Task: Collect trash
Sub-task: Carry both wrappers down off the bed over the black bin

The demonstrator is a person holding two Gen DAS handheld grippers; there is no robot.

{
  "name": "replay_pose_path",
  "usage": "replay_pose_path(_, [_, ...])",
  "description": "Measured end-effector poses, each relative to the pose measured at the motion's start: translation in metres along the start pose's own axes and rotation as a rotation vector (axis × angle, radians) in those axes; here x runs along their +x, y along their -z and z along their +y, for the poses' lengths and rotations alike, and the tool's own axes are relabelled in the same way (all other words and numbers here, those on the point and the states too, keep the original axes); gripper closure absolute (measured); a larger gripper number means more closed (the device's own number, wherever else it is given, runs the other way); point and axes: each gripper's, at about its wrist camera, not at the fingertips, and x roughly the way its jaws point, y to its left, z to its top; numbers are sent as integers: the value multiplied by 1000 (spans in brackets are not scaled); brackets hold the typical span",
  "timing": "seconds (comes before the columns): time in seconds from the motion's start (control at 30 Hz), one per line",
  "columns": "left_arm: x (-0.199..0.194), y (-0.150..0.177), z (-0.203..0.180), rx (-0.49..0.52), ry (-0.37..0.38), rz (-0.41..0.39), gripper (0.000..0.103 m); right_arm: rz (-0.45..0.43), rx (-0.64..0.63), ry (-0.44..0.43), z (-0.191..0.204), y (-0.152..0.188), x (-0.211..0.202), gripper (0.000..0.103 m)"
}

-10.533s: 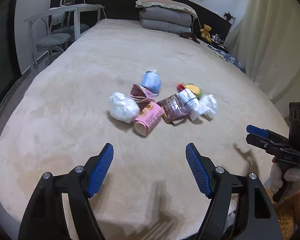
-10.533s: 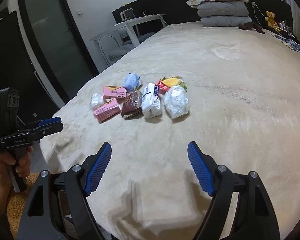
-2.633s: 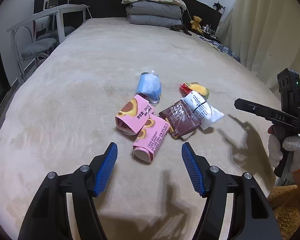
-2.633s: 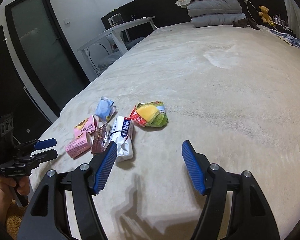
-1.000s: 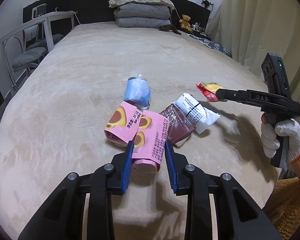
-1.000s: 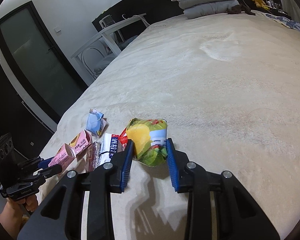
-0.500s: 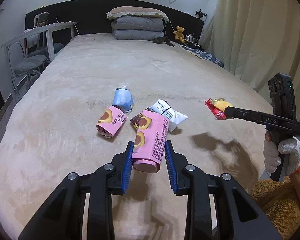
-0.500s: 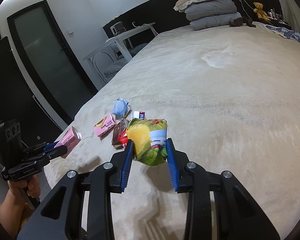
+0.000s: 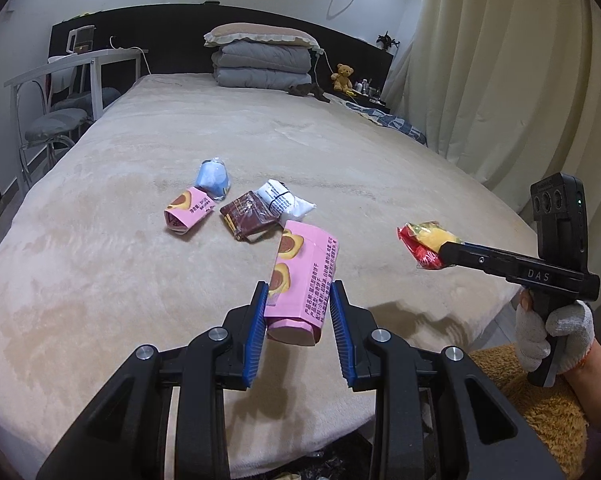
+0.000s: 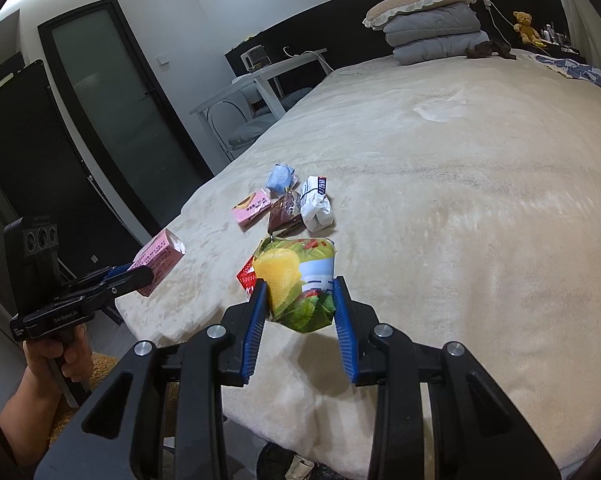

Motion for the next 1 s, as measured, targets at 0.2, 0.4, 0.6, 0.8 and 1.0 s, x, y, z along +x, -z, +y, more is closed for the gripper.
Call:
replay_pose_path(0.2, [-11,22,-14,-4,26,7,74,21,-32,7,14,25,-9,69])
replay_pose_path(0.4, [-17,41,-26,-4,46,26,74,54,-78,8,32,49,-12,69])
replay_pose_path(0.6, [-21,61,-36,-11,60,59,74,87,-101,0,46,71,-13,69])
replay_pose_path(0.8, [-19,76,-40,-25,65,100,74,131,-95,-10,53,91,-15,69])
replay_pose_path(1.0, [-15,92,-48,-24,75,147,74,183,-99,-10,59,107,-12,69])
